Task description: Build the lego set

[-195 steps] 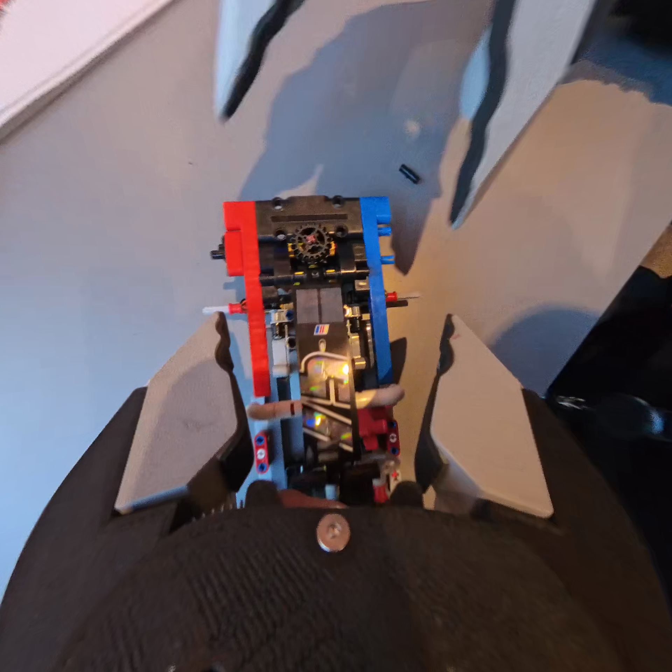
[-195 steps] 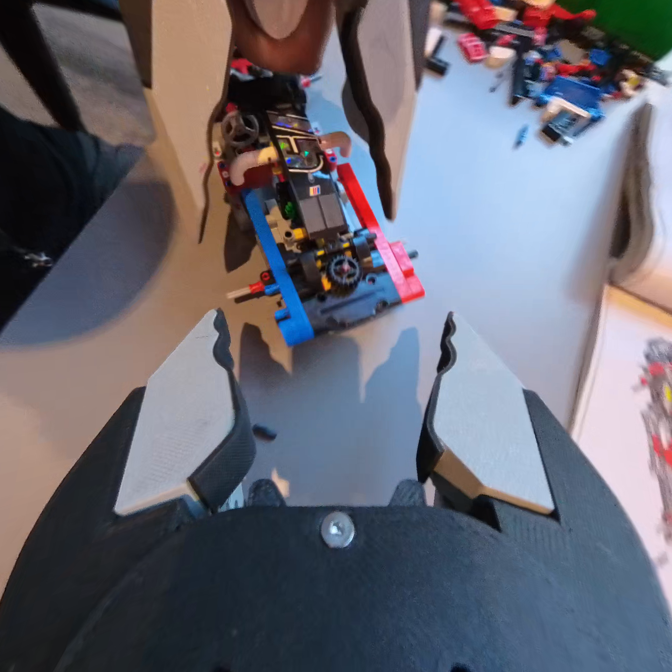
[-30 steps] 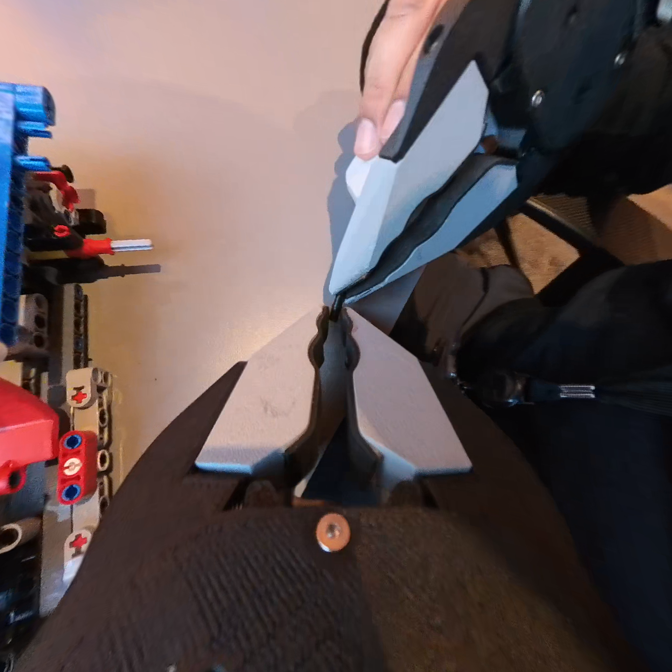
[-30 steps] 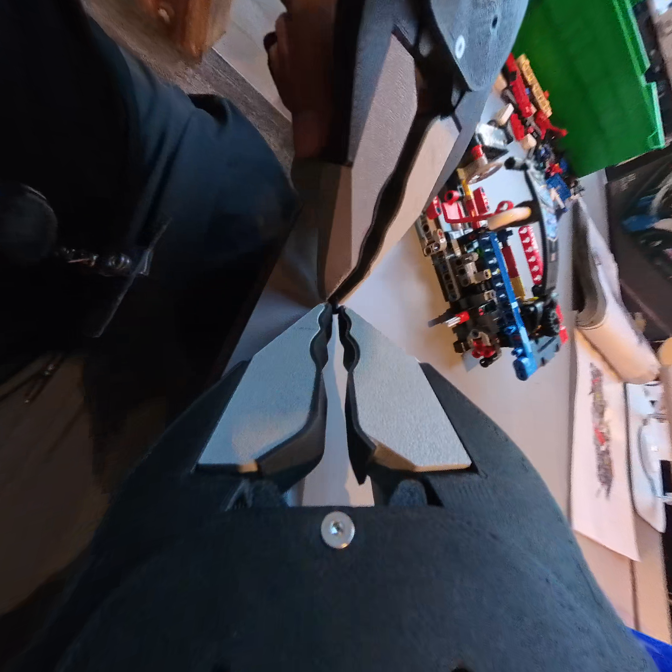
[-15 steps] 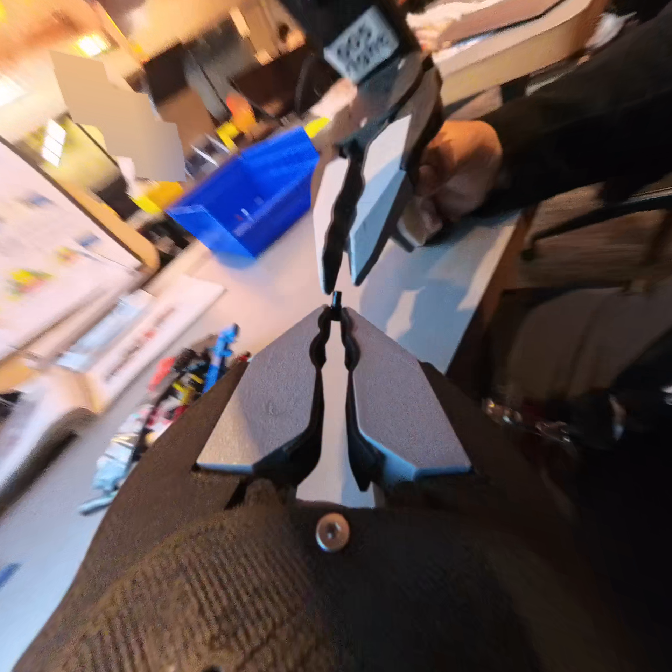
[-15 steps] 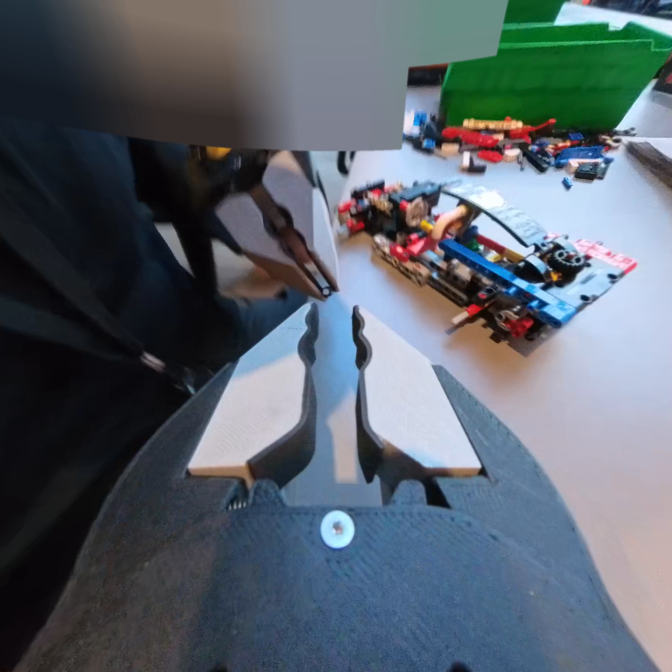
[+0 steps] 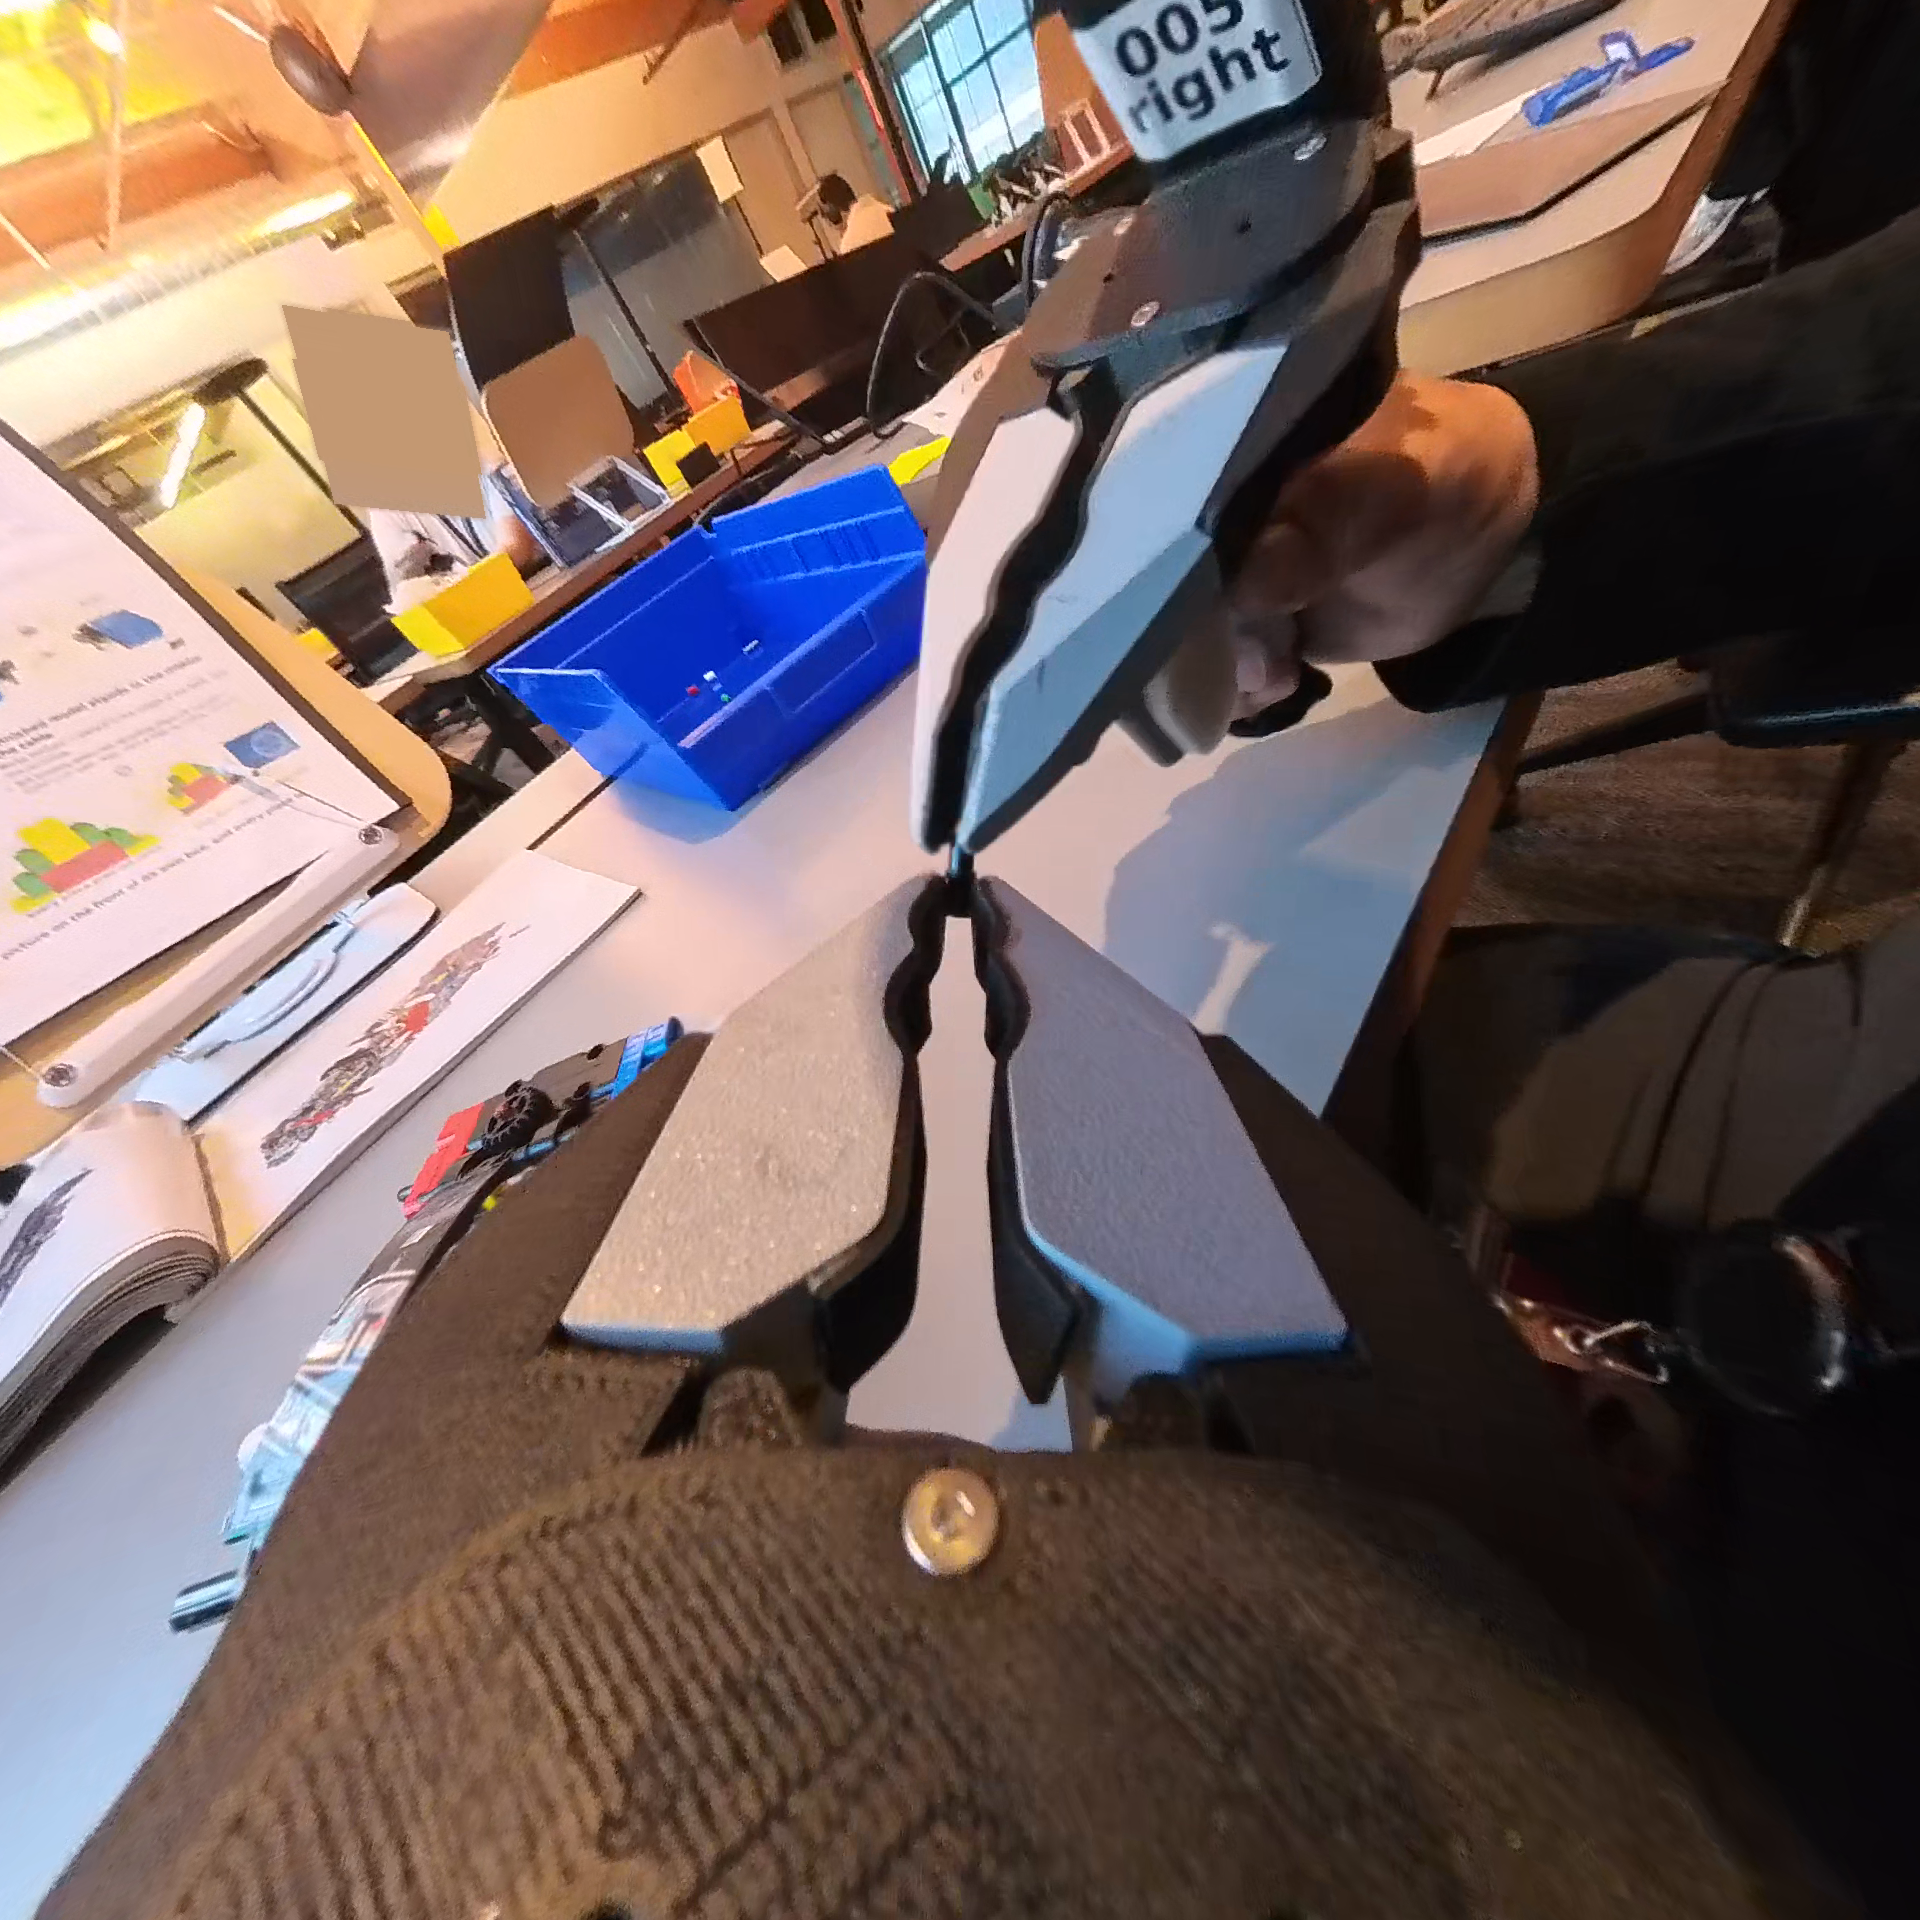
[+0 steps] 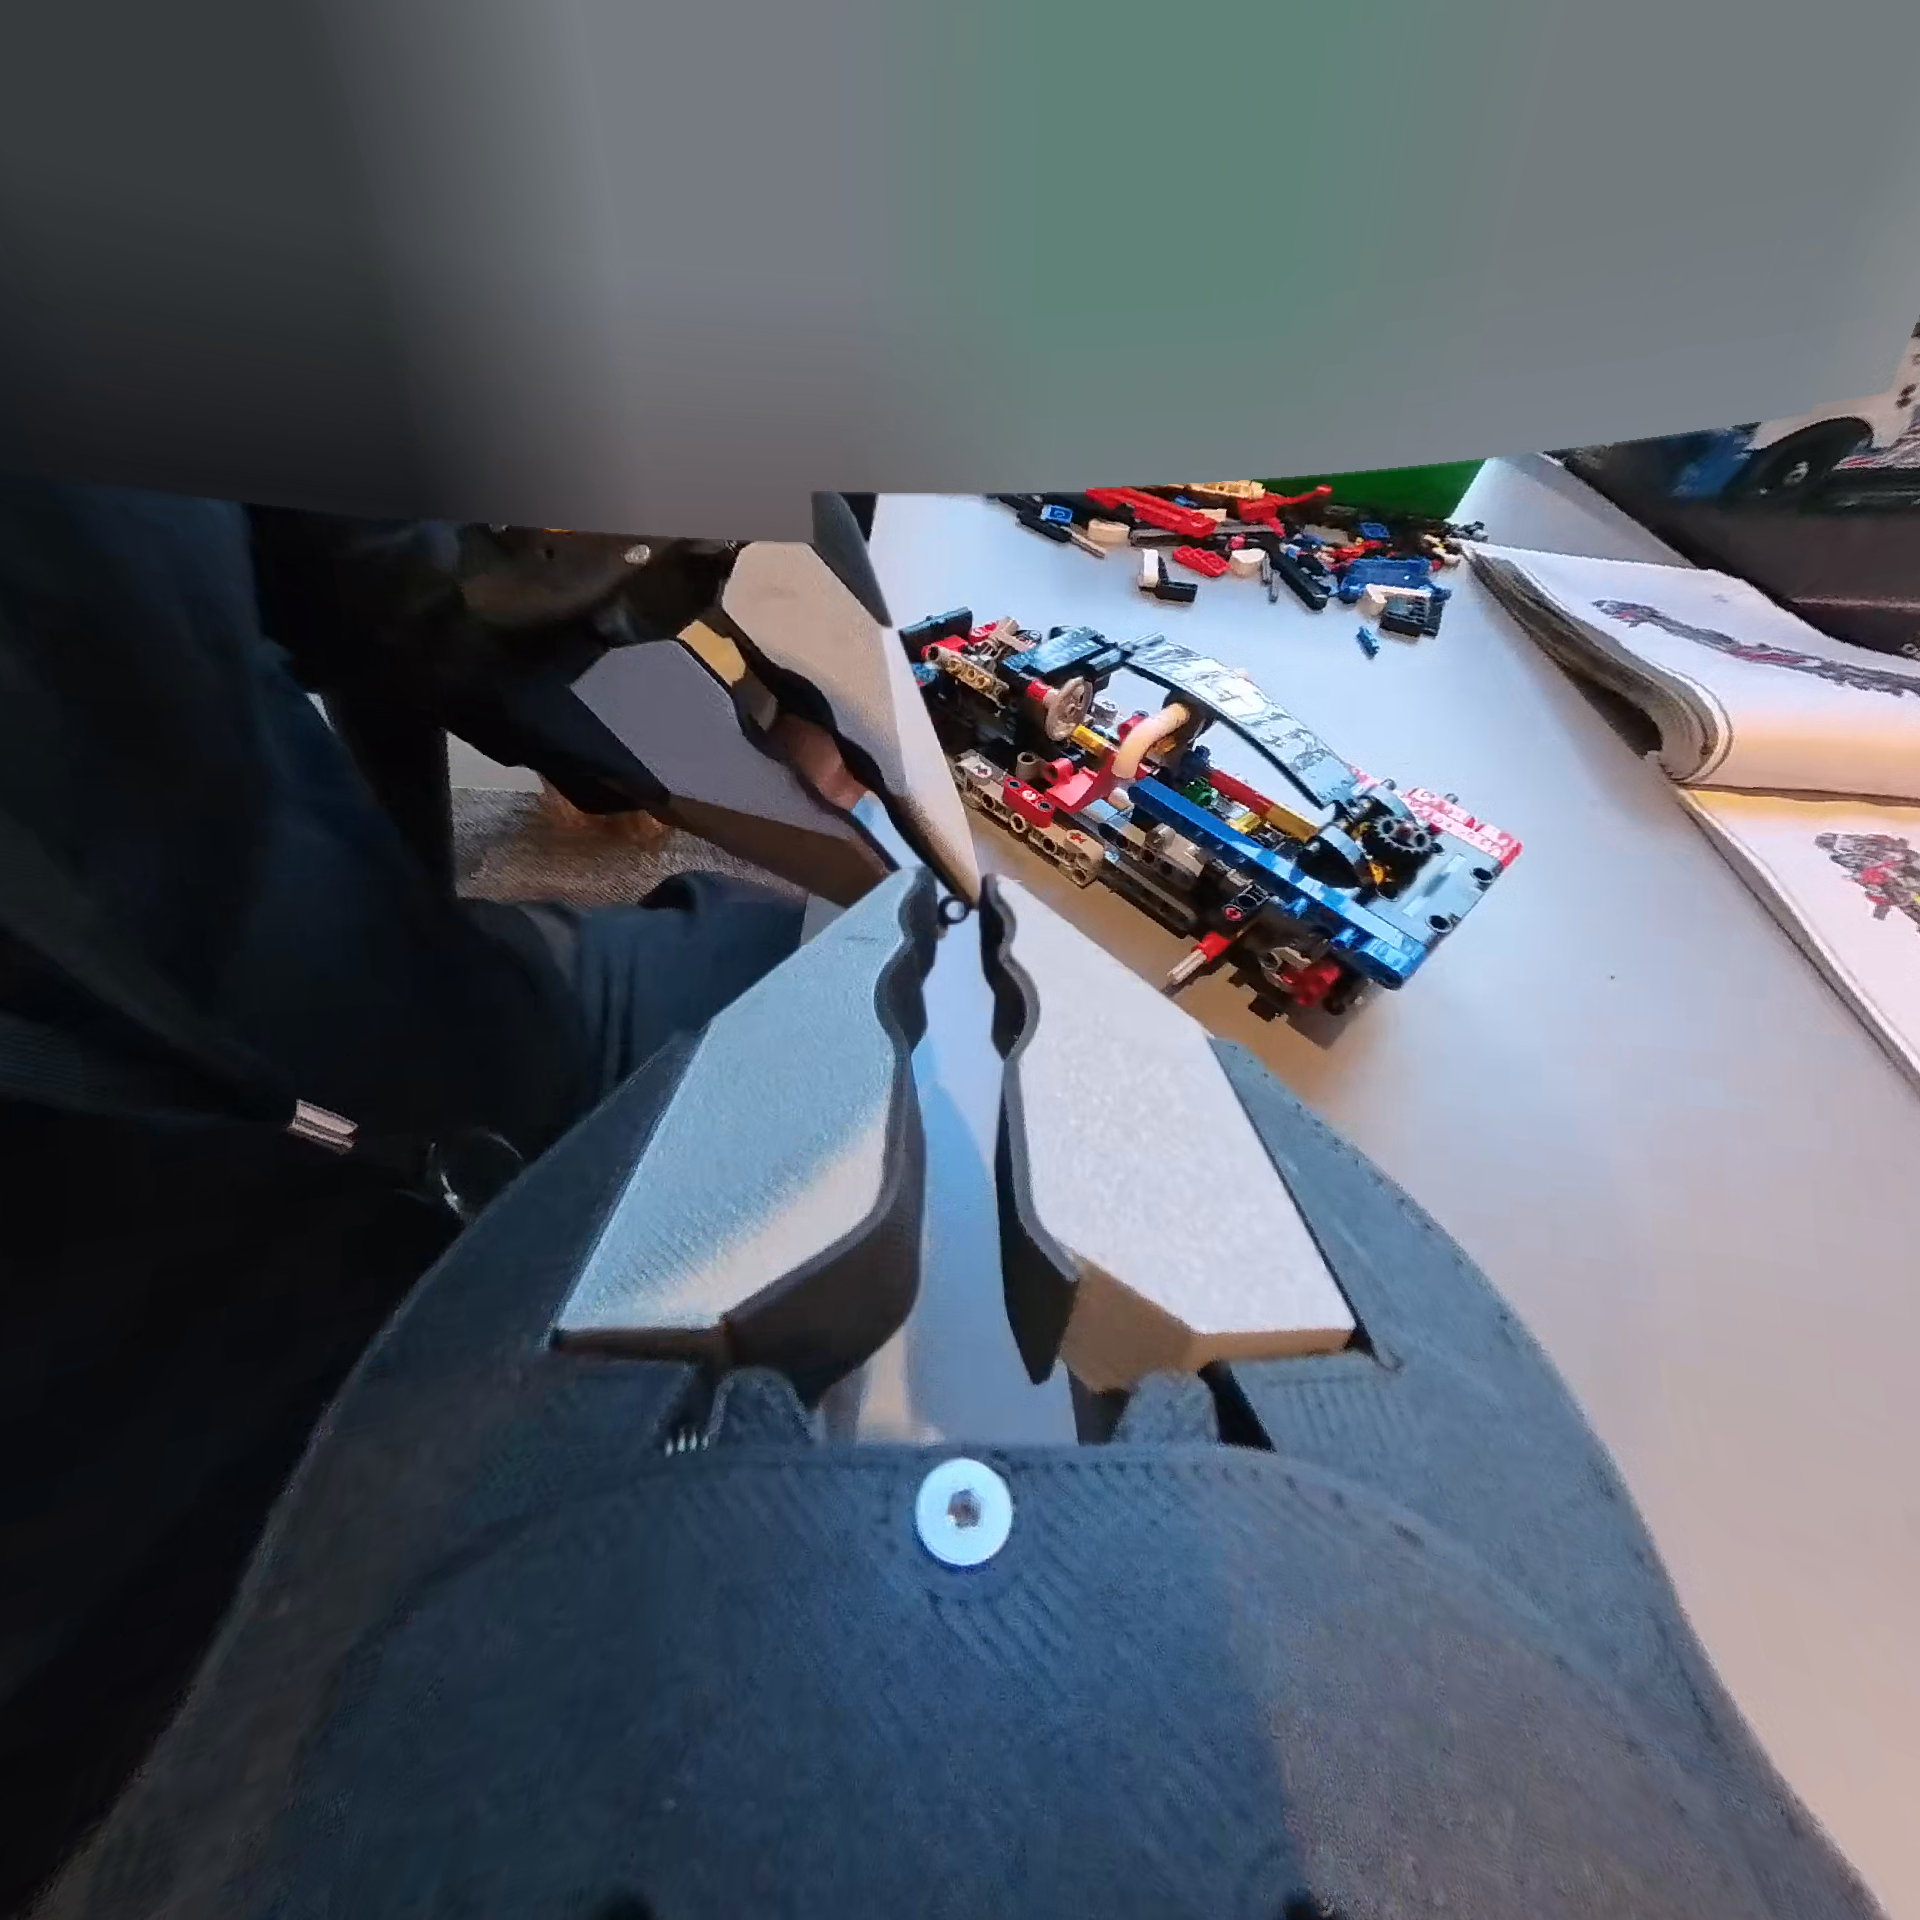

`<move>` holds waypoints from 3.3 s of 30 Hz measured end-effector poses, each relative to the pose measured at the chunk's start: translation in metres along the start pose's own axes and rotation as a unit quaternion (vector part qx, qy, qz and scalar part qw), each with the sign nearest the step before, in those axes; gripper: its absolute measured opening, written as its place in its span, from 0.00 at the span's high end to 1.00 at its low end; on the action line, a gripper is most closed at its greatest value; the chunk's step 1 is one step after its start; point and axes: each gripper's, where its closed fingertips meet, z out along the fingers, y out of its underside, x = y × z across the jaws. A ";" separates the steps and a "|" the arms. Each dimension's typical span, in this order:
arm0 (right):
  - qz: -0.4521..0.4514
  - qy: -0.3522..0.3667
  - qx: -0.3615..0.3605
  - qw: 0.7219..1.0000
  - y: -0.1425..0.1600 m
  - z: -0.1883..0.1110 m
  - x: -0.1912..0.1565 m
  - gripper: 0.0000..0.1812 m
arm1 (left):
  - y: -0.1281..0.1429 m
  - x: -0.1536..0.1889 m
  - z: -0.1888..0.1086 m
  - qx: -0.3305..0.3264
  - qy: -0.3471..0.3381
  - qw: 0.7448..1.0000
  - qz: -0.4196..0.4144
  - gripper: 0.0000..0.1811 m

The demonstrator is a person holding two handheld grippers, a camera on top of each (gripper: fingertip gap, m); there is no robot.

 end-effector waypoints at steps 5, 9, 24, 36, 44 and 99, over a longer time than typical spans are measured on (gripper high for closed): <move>-0.034 0.012 -0.021 0.999 0.007 0.002 -0.003 0.99 | 0.000 0.003 -0.001 0.003 0.007 1.000 -0.010 0.99; -0.044 0.017 -0.018 0.999 0.007 0.001 -0.002 0.99 | 0.001 0.002 0.000 0.008 0.009 1.000 -0.015 0.99; -0.057 0.026 -0.027 0.998 0.015 0.003 0.001 1.00 | 0.011 0.003 0.004 -0.016 0.026 0.999 -0.017 0.99; -0.057 -0.002 -0.076 0.995 0.037 0.006 0.000 1.00 | 0.030 0.014 0.012 -0.082 0.062 0.994 -0.035 0.98; 0.015 -0.031 -0.098 0.995 0.056 0.014 0.006 0.95 | 0.054 0.011 0.020 -0.161 0.071 0.982 -0.073 0.98; 0.203 0.224 -0.094 0.949 0.081 -0.041 0.096 0.67 | 0.060 0.007 0.020 -0.222 0.141 0.943 -0.204 0.82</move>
